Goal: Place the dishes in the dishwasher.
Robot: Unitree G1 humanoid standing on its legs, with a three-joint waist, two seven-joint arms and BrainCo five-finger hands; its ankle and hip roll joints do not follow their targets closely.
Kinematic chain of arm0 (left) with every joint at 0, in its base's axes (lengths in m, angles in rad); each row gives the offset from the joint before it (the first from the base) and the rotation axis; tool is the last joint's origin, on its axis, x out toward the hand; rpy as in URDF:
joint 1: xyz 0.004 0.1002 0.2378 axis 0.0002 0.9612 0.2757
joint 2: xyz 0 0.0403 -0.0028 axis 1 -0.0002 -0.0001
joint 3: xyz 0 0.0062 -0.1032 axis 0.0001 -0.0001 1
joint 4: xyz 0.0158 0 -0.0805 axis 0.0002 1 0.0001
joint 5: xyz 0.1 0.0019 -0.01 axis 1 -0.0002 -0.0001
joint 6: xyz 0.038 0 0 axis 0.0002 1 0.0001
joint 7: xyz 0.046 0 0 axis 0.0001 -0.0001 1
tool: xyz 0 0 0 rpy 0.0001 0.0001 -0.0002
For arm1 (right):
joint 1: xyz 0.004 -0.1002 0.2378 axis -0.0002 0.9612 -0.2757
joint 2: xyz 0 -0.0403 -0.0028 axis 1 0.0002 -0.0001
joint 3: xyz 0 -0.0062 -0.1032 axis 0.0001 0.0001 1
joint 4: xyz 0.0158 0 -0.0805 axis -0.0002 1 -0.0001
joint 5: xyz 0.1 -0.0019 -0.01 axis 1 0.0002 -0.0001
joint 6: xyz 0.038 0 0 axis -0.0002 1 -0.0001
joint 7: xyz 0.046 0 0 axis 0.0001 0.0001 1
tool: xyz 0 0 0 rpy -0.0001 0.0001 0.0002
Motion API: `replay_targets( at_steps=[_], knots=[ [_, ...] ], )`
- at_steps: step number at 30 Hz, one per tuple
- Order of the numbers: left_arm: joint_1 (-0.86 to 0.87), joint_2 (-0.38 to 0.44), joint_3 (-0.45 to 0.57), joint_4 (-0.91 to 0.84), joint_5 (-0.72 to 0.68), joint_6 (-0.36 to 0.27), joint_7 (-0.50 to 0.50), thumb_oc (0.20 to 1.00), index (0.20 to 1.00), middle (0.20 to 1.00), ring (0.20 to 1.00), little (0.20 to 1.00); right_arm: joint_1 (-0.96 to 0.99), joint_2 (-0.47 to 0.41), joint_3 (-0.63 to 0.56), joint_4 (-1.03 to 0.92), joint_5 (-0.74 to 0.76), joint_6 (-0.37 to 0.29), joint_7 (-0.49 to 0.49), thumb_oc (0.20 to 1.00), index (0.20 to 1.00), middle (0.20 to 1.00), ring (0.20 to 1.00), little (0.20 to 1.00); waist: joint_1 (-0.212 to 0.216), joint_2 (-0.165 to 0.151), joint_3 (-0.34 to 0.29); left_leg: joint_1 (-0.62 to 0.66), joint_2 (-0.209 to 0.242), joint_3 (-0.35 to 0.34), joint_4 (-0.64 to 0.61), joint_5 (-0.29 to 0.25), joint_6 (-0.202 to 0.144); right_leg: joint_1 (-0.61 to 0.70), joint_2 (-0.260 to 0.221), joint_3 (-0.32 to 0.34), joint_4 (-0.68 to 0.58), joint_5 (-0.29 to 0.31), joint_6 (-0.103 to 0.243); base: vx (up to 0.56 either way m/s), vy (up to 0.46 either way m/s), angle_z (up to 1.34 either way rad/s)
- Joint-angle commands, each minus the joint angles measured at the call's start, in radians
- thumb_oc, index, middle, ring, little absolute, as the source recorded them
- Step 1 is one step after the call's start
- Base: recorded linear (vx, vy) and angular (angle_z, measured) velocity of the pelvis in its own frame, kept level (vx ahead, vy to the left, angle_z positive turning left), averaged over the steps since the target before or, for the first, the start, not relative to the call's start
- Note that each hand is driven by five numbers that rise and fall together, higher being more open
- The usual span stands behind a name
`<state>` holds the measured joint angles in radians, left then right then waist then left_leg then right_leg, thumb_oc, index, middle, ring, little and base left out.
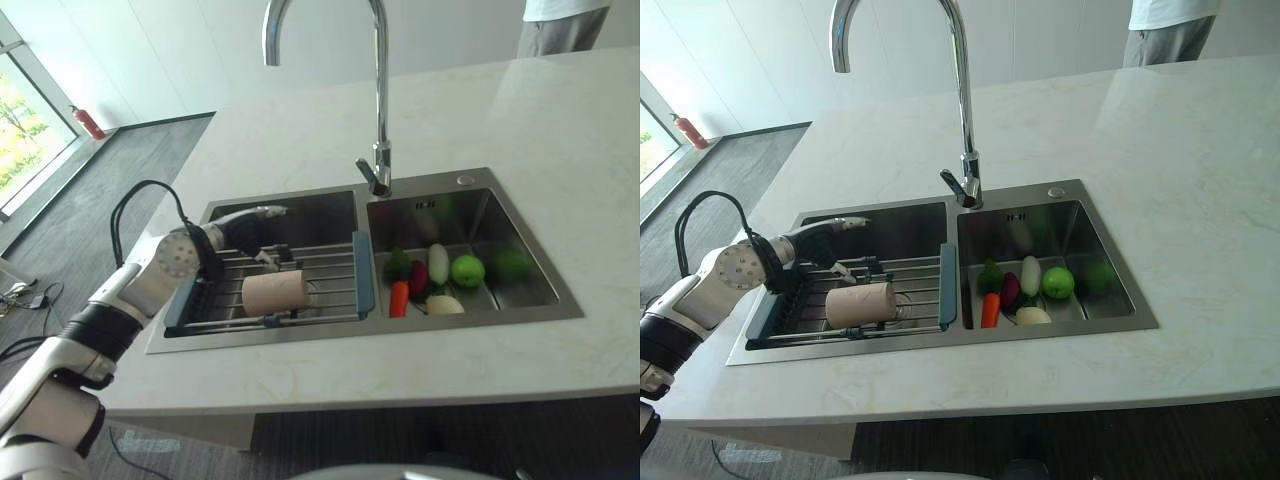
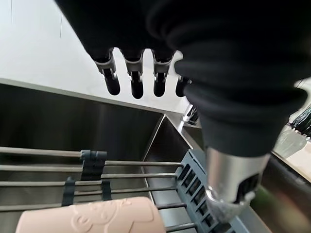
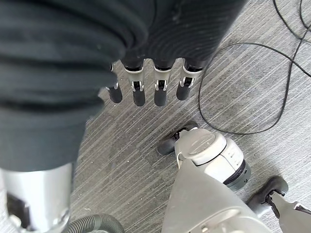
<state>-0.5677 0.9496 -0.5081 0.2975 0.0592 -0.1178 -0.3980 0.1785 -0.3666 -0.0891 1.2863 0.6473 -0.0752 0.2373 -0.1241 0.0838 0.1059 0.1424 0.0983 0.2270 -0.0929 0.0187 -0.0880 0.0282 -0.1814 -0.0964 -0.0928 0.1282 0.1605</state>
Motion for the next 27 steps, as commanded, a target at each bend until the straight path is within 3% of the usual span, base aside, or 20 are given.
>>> replay_targets(
  at_steps=[1,17,27],
  knots=[
    [-0.123,0.062,0.031,0.075,0.006,0.003,0.002,1.0,1.0,1.0,1.0,1.0,-0.042,0.006,0.006,0.02,-0.005,-0.01,0.017,1.0,1.0,1.0,1.0,1.0,0.0,-0.004,0.014,-0.005,0.009,-0.013,0.008,-0.085,0.006,0.026,-0.062,-0.045,0.023,-0.071,0.1,0.05,0.012,0.01],
    [-0.043,0.021,0.044,0.153,0.092,-0.004,0.004,1.0,1.0,1.0,1.0,1.0,-0.048,-0.008,0.025,-0.002,0.02,-0.014,0.022,1.0,1.0,1.0,1.0,1.0,0.0,0.002,0.034,-0.025,0.011,-0.021,0.012,-0.074,0.005,0.013,-0.062,-0.043,0.027,-0.07,0.097,0.0,0.003,0.0],
    [-0.116,-0.007,-0.025,0.207,0.074,-0.025,0.011,1.0,1.0,1.0,1.0,1.0,-0.093,-0.028,0.046,-0.021,0.053,-0.021,0.026,1.0,1.0,1.0,1.0,1.0,-0.019,0.004,0.08,-0.073,0.006,-0.023,0.016,-0.06,0.007,-0.043,-0.056,-0.01,0.031,-0.052,0.088,-0.05,0.0,-0.04]
  ],
)
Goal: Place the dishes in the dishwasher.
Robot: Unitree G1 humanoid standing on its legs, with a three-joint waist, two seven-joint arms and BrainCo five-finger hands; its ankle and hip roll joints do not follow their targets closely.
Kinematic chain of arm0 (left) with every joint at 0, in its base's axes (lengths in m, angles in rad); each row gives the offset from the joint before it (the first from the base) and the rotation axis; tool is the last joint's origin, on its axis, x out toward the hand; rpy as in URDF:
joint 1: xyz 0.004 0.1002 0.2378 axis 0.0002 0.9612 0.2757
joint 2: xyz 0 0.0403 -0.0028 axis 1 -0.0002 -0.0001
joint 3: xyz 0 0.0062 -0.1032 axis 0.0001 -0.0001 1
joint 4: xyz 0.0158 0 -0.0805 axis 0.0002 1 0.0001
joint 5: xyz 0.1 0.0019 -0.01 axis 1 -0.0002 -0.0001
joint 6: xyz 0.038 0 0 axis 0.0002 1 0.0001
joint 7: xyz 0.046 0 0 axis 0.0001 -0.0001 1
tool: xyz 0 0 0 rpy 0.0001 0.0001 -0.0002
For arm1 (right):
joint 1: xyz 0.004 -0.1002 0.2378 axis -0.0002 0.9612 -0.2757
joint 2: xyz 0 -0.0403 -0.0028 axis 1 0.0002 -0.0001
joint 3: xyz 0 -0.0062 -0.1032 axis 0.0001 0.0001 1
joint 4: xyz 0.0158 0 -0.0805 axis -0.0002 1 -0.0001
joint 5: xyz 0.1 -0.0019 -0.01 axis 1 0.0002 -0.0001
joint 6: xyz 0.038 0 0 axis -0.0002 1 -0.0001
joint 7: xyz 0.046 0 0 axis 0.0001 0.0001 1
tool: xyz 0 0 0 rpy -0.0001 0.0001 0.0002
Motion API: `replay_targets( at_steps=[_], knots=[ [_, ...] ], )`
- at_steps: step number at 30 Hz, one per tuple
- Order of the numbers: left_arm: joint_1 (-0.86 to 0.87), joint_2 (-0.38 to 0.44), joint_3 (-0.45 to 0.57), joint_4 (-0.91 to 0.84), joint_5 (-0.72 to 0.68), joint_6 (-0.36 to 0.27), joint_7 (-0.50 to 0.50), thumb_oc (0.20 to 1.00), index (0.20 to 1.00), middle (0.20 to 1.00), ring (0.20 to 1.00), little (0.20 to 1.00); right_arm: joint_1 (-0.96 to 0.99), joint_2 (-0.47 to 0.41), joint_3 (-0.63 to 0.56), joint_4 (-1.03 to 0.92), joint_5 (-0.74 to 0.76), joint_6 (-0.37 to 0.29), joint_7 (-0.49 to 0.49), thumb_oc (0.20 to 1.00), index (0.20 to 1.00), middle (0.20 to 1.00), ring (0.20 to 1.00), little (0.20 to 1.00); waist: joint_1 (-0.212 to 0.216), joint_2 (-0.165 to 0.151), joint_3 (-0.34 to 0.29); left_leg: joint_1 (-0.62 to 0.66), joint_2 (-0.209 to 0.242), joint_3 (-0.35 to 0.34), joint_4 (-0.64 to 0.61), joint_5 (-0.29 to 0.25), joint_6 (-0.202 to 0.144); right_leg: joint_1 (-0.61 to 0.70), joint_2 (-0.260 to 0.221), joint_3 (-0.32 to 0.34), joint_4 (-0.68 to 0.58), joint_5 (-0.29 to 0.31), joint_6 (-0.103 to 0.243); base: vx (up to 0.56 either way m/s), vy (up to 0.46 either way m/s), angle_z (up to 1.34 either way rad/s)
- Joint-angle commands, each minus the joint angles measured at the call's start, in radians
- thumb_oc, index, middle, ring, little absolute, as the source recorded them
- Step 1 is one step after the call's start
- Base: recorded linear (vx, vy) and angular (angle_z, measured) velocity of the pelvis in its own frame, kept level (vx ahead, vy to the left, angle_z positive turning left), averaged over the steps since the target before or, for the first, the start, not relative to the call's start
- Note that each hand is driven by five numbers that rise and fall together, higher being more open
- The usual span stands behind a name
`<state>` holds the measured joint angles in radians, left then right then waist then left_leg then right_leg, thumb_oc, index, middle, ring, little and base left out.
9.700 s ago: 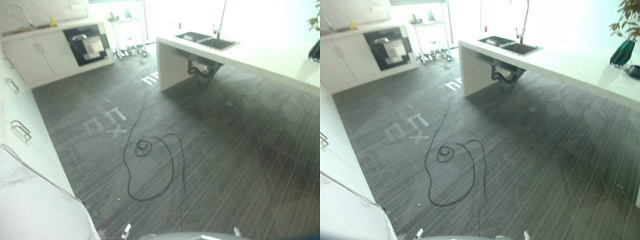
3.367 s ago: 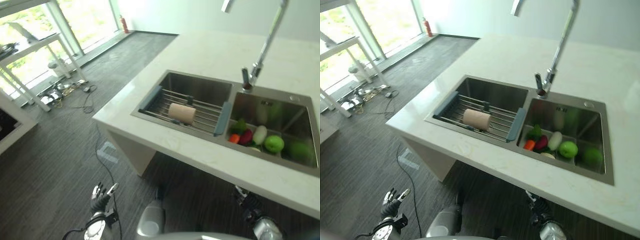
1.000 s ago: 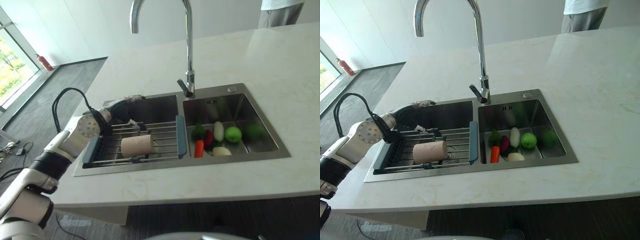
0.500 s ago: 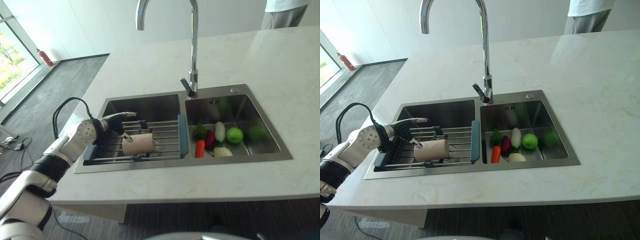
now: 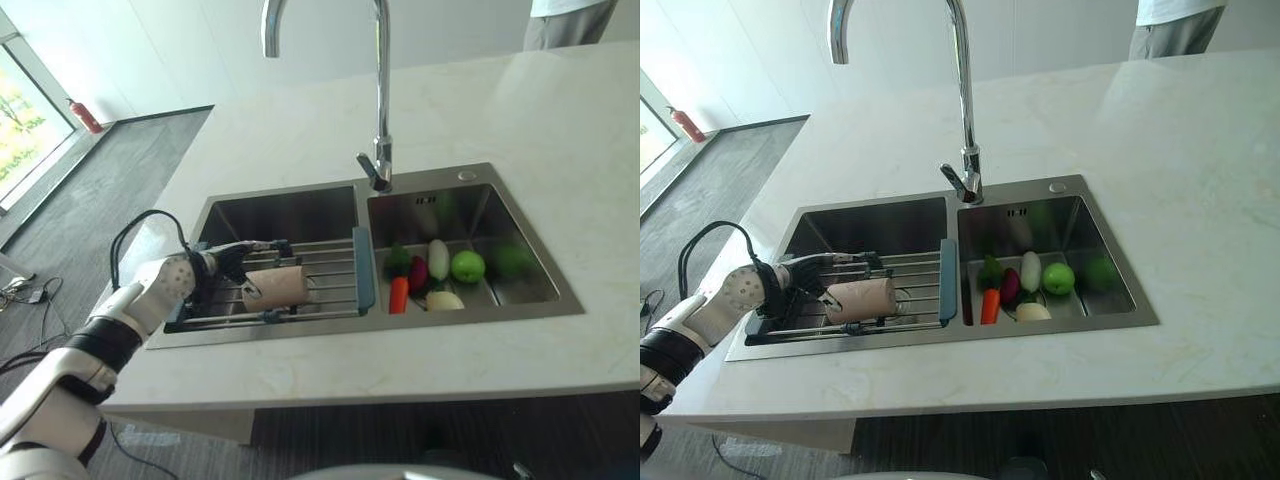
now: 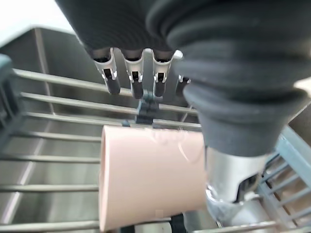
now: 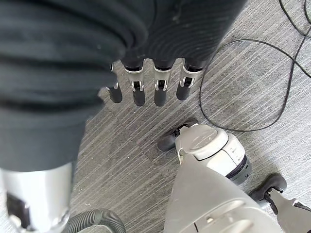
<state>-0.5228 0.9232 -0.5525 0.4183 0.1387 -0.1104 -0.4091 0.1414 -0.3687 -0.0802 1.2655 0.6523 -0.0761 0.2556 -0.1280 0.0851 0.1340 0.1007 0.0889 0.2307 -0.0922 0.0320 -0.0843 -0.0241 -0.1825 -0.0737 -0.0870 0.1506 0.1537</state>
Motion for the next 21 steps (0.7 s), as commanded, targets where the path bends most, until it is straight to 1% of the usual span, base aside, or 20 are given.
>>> replay_targets(
  at_steps=[1,5,7,13,21],
  knots=[
    [-0.171,0.017,0.014,0.092,-0.018,-0.036,0.017,1.0,1.0,1.0,1.0,1.0,-0.061,-0.026,0.04,-0.003,0.051,-0.023,0.007,1.0,1.0,1.0,1.0,1.0,-0.018,0.003,0.058,-0.036,0.015,-0.026,0.016,-0.071,0.003,0.003,-0.053,-0.029,0.026,-0.073,0.094,-0.06,0.009,-0.08],
    [-0.193,0.011,-0.012,0.102,0.006,-0.038,0.018,1.0,1.0,1.0,1.0,1.0,-0.074,-0.034,0.044,-0.009,0.055,-0.025,0.008,1.0,1.0,1.0,1.0,1.0,-0.027,0.002,0.075,-0.052,0.017,-0.025,0.017,-0.064,0.002,-0.015,-0.049,-0.019,0.032,-0.071,0.09,-0.05,0.005,-0.02],
    [-0.224,0.005,-0.034,0.115,0.003,-0.032,0.031,1.0,1.0,1.0,1.0,1.0,-0.093,-0.043,0.054,-0.013,0.07,-0.026,0.016,1.0,1.0,1.0,1.0,1.0,-0.032,-0.001,0.098,-0.07,0.016,-0.028,0.019,-0.057,0.001,-0.034,-0.046,-0.01,0.035,-0.067,0.084,-0.09,0.0,0.0],
    [-0.263,0.006,-0.059,0.138,0.015,-0.043,0.047,1.0,1.0,1.0,1.0,1.0,-0.12,-0.043,0.071,-0.025,0.091,-0.037,0.016,1.0,1.0,1.0,1.0,1.0,-0.035,-0.005,0.125,-0.092,0.015,-0.031,0.018,-0.05,0.0,-0.057,-0.043,-0.006,0.038,-0.061,0.078,-0.07,0.001,-0.01],
    [-0.286,0.009,-0.071,0.161,0.041,-0.038,0.053,1.0,1.0,1.0,1.0,1.0,-0.133,-0.04,0.08,-0.034,0.107,-0.045,0.021,1.0,1.0,1.0,1.0,1.0,-0.036,-0.004,0.134,-0.101,0.01,-0.032,0.018,-0.046,0.0,-0.069,-0.048,-0.013,0.044,-0.056,0.076,-0.01,0.002,0.0]
  ],
)
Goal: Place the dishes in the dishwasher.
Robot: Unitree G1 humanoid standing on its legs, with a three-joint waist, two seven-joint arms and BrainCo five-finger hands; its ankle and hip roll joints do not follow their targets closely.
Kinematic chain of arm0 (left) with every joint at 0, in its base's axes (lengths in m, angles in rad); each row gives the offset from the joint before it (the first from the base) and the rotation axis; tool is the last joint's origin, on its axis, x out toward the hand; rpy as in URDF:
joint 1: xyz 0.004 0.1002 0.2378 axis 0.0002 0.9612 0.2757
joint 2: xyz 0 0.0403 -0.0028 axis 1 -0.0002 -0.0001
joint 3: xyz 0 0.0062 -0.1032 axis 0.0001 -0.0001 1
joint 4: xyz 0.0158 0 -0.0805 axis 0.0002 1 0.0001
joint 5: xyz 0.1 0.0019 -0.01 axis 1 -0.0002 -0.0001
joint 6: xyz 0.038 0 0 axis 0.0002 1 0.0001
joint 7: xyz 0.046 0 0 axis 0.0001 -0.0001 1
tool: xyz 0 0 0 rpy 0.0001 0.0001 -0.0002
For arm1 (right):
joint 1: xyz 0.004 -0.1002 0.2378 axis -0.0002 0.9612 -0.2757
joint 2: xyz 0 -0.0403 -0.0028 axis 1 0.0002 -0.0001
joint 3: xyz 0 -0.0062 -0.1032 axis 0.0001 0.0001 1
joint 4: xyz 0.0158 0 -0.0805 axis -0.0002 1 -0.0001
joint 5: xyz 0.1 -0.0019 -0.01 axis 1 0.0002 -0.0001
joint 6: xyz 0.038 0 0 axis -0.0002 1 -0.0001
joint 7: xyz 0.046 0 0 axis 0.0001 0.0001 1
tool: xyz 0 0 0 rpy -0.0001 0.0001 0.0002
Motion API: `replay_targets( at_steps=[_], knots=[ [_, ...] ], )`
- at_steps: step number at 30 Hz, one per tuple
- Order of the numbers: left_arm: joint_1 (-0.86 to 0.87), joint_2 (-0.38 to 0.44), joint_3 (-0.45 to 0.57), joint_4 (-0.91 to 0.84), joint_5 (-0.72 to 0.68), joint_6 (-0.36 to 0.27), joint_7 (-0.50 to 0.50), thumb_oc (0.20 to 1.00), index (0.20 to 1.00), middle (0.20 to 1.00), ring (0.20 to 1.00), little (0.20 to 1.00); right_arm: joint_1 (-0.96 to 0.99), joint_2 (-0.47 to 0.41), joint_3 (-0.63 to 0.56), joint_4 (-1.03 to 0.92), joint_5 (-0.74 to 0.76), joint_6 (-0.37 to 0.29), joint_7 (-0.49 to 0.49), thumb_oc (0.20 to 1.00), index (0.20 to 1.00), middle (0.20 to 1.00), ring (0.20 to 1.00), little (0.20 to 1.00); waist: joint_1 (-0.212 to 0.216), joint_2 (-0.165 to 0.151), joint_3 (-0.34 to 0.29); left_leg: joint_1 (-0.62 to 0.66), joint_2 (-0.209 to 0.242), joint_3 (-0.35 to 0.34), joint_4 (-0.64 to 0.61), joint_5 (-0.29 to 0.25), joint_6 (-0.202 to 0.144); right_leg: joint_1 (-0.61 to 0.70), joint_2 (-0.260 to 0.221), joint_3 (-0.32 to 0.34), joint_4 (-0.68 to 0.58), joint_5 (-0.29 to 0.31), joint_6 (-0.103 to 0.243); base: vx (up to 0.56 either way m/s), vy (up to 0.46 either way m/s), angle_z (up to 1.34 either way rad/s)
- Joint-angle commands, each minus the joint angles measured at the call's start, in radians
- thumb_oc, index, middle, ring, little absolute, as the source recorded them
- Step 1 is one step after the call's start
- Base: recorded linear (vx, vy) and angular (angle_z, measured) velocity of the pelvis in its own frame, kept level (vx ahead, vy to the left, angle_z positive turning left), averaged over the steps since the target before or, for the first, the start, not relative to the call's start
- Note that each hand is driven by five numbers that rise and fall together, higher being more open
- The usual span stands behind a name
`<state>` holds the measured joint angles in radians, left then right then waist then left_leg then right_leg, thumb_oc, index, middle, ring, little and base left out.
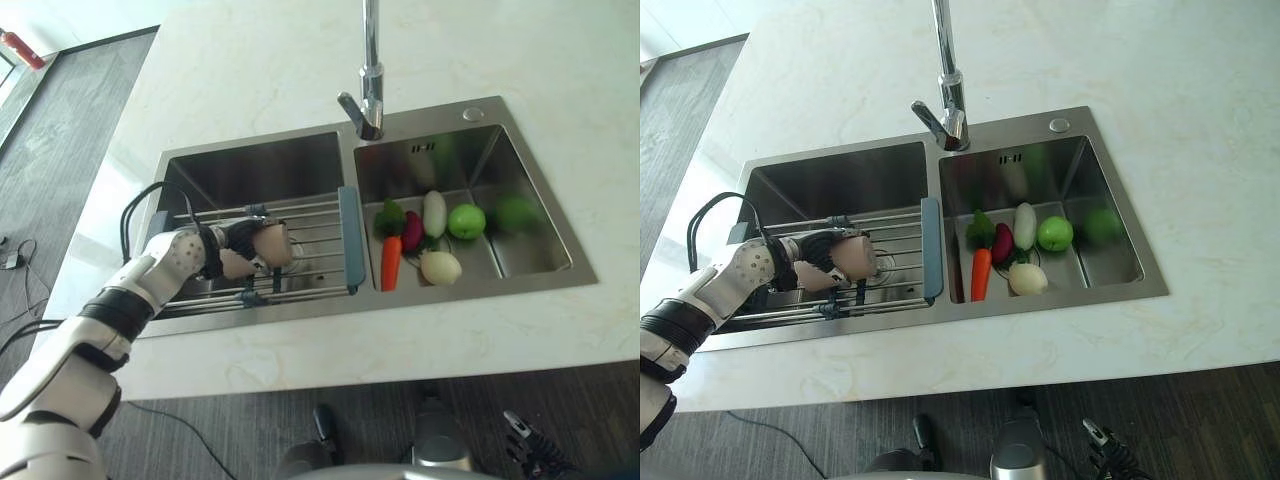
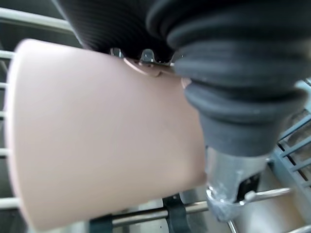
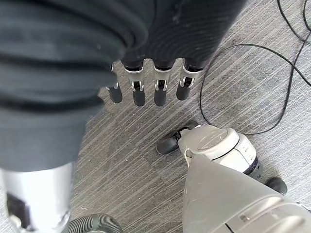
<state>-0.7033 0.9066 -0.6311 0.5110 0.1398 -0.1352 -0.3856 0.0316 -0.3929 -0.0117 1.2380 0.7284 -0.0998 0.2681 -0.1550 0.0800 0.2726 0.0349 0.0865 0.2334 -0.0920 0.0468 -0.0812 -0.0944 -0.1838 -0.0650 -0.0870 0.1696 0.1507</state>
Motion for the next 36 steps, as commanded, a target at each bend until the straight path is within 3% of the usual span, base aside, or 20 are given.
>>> replay_targets(
  at_steps=[1,17,36],
  knots=[
    [-0.107,0.026,0.007,0.071,0.039,-0.014,0.03,1.0,1.0,1.0,1.0,1.0,-0.024,-0.016,0.012,-0.007,0.03,-0.022,0.009,1.0,1.0,1.0,1.0,1.0,-0.009,0.002,-0.004,-0.035,0.012,-0.035,0.018,-0.061,-0.003,0.001,-0.048,-0.021,0.045,-0.075,0.079,0.0,0.0,0.0],
    [-0.055,0.078,0.047,0.016,0.085,0.015,0.046,1.0,1.0,1.0,1.0,1.0,-0.022,-0.014,0.004,-0.008,0.039,-0.03,0.012,1.0,1.0,1.0,1.0,1.0,0.009,0.015,-0.01,-0.029,0.007,-0.043,0.015,-0.065,-0.001,0.012,-0.051,-0.041,0.041,-0.078,0.078,0.0,0.0,0.0],
    [-0.035,0.062,0.051,0.1,0.172,0.023,0.064,1.0,1.0,1.0,1.0,1.0,-0.035,-0.02,0.003,0.0,0.034,-0.039,0.014,1.0,1.0,1.0,1.0,1.0,0.004,0.025,-0.01,-0.025,0.002,-0.034,0.011,-0.067,0.001,0.005,-0.056,-0.041,0.043,-0.075,0.081,0.0,0.0,0.0]
  ],
)
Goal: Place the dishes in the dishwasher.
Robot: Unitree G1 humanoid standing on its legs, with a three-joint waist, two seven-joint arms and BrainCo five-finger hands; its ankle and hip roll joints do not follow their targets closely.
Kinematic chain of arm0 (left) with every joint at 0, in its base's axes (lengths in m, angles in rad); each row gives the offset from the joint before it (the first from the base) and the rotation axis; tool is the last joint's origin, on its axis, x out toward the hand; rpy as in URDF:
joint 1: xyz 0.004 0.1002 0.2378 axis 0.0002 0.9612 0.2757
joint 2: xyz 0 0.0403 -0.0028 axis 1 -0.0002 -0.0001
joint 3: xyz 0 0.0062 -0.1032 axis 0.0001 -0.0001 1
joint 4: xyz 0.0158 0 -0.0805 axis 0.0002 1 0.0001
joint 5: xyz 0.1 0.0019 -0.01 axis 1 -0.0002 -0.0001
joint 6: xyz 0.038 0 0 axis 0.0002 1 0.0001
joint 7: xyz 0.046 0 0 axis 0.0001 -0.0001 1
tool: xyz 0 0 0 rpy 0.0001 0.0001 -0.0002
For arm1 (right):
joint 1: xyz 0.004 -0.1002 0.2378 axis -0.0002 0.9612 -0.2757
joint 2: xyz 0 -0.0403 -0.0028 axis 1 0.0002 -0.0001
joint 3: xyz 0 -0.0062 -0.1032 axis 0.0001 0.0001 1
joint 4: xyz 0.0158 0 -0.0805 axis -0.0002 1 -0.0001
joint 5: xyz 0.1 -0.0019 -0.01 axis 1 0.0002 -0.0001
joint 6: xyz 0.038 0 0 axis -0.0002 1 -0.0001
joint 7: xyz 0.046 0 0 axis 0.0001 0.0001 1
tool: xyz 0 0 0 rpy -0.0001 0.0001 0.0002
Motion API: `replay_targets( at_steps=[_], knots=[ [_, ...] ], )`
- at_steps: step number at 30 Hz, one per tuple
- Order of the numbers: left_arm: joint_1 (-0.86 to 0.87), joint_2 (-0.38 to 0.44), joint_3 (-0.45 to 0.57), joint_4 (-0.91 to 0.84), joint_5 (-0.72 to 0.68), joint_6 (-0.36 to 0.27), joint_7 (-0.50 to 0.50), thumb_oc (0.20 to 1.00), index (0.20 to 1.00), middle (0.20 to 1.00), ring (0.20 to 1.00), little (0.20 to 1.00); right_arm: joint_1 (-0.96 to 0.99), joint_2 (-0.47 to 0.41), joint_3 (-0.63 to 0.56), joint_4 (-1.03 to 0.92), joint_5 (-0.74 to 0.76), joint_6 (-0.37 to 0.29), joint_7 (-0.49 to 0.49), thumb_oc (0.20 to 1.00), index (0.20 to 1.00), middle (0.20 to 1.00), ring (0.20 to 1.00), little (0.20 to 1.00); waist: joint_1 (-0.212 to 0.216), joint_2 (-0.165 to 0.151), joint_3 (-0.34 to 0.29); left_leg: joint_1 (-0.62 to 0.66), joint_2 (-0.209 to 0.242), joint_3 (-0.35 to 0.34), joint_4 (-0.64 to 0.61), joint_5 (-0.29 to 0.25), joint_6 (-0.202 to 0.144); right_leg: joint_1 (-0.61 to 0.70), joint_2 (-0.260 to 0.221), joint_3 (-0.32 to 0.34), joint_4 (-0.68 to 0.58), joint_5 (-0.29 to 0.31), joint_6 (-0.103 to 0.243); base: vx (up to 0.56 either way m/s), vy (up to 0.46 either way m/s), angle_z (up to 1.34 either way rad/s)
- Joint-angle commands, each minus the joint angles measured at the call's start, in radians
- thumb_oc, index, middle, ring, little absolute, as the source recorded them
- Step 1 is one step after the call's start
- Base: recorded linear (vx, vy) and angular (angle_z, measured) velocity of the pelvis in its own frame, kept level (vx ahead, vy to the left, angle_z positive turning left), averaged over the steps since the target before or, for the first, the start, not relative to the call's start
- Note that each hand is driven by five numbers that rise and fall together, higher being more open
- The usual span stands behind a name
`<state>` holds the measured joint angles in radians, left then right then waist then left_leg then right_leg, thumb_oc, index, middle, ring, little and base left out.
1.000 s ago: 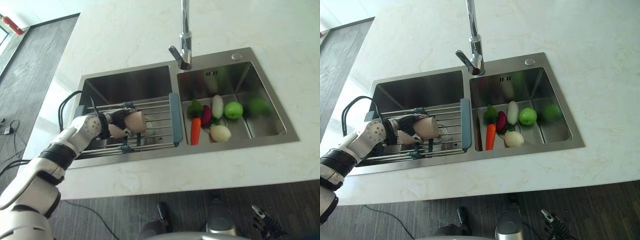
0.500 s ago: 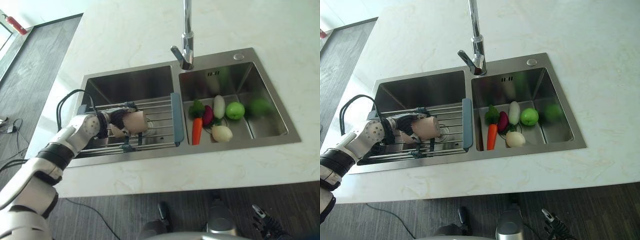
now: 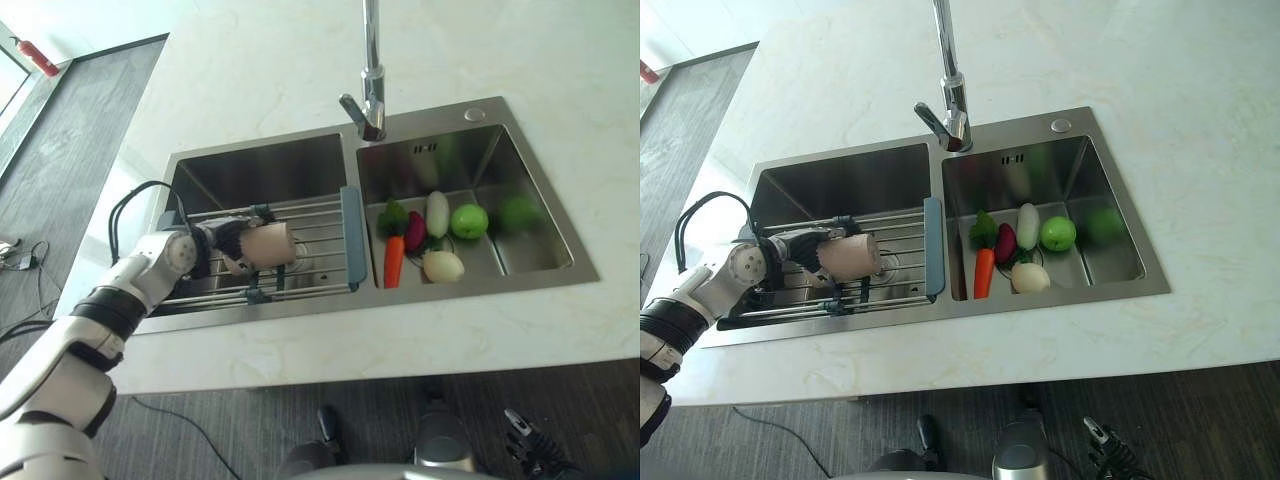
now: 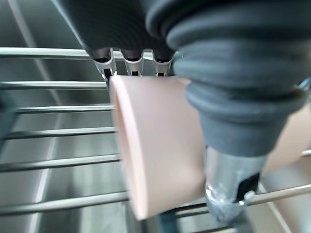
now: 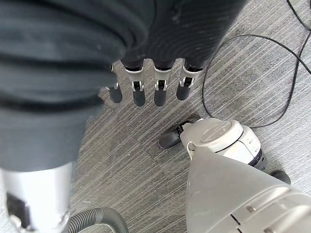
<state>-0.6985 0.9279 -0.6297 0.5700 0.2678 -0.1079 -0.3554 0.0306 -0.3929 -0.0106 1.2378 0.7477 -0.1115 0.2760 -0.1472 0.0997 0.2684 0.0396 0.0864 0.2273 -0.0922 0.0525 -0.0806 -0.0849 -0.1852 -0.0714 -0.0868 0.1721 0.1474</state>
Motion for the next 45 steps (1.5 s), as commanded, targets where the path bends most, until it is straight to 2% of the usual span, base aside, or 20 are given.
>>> replay_targets(
  at_steps=[1,27,28,29,35,41,45],
  knots=[
    [-0.04,0.038,0.048,0.047,0.048,-0.006,0.036,1.0,1.0,1.0,1.0,1.0,-0.037,-0.022,0.003,-0.002,0.017,-0.026,0.005,1.0,1.0,1.0,1.0,1.0,-0.005,0.006,-0.004,-0.031,0.002,-0.027,0.013,-0.073,0.001,-0.006,-0.054,-0.034,0.045,-0.078,0.084,0.0,0.0,0.0],
    [-0.046,0.011,0.036,0.062,0.059,0.035,0.01,1.0,1.0,1.0,1.0,1.0,-0.051,-0.019,0.007,-0.002,0.021,-0.038,0.006,1.0,1.0,1.0,1.0,1.0,-0.011,0.006,0.006,-0.033,0.001,-0.026,0.012,-0.075,0.004,-0.021,-0.05,-0.026,0.053,-0.078,0.081,0.0,0.0,0.0],
    [-0.048,0.009,0.035,0.065,0.068,0.041,-0.002,0.915,0.915,0.915,0.915,0.915,-0.052,-0.019,0.007,-0.003,0.023,-0.039,0.006,1.0,1.0,1.0,1.0,1.0,-0.012,0.006,0.007,-0.034,0.001,-0.026,0.012,-0.076,0.005,-0.023,-0.049,-0.026,0.053,-0.078,0.08,0.0,0.0,0.0],
    [-0.047,0.009,0.034,0.066,0.077,0.032,0.004,0.2,0.2,0.2,0.2,0.2,-0.055,-0.019,0.008,-0.005,0.022,-0.039,0.005,1.0,1.0,1.0,1.0,1.0,-0.013,0.006,0.008,-0.035,0.001,-0.027,0.012,-0.075,0.005,-0.024,-0.048,-0.025,0.053,-0.078,0.08,0.0,0.0,0.0],
    [-0.059,0.01,0.025,0.076,0.096,0.032,0.01,0.2,0.2,0.2,0.2,0.2,-0.061,-0.02,0.011,-0.008,0.022,-0.037,-0.001,1.0,1.0,1.0,1.0,1.0,-0.015,0.005,0.01,-0.036,0.0,-0.026,0.011,-0.075,0.006,-0.027,-0.046,-0.022,0.054,-0.079,0.078,0.0,0.0,0.0],
    [-0.06,0.022,-0.013,0.071,0.175,-0.004,-0.025,0.2,0.2,0.2,0.2,0.2,-0.064,-0.021,0.012,-0.005,0.025,-0.038,-0.002,1.0,1.0,1.0,1.0,1.0,-0.015,0.006,0.01,-0.035,0.0,-0.027,0.011,-0.076,0.007,-0.027,-0.046,-0.025,0.054,-0.077,0.078,0.0,0.0,0.0],
    [-0.066,0.033,-0.025,0.069,0.165,-0.027,0.023,0.2,0.2,0.2,0.2,0.2,-0.065,-0.026,0.01,-0.001,0.02,-0.038,-0.002,1.0,1.0,1.0,1.0,1.0,-0.017,0.01,0.009,-0.033,-0.002,-0.024,0.01,-0.079,0.007,-0.027,-0.047,-0.025,0.054,-0.078,0.078,0.0,0.0,0.0]
  ],
)
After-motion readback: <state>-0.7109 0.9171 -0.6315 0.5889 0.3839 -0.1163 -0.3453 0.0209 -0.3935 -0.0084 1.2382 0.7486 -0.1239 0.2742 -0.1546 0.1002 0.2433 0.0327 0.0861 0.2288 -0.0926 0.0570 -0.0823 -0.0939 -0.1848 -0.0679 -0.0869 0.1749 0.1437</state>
